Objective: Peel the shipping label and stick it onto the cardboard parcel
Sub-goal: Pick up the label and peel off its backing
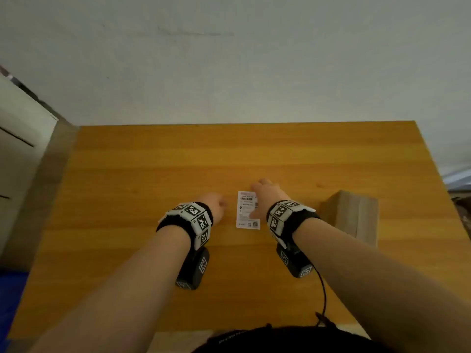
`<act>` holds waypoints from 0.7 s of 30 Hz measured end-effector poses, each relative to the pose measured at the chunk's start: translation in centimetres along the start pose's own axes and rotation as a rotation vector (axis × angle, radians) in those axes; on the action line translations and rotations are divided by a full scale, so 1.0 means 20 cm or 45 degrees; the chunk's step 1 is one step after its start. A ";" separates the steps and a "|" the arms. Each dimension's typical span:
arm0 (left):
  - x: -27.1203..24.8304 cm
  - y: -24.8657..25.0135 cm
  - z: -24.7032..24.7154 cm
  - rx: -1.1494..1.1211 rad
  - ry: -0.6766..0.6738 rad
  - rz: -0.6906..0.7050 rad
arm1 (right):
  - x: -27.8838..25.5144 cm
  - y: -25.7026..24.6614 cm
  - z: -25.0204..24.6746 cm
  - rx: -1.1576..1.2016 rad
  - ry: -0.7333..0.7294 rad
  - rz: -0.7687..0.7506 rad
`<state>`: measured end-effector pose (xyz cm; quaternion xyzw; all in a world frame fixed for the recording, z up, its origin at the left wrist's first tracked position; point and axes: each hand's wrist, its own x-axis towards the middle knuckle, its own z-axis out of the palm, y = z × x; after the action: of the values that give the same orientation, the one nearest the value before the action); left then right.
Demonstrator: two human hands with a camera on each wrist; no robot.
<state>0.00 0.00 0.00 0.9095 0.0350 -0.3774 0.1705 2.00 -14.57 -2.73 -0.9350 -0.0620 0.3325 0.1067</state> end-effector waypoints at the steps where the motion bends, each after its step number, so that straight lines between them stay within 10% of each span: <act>1: 0.01 -0.02 -0.01 0.005 -0.017 -0.004 | 0.00 -0.01 0.00 -0.003 -0.010 0.019; 14: 0.05 -0.08 0.01 0.051 -0.012 0.044 | 0.02 -0.07 0.06 -0.067 0.159 0.118; 21: 0.01 0.01 -0.08 -0.330 0.128 0.051 | -0.04 -0.09 -0.19 0.455 0.252 0.051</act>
<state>1.35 0.34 1.02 0.8982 0.0736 -0.3204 0.2920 3.62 -13.54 1.05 -0.9303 0.0274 0.2470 0.2697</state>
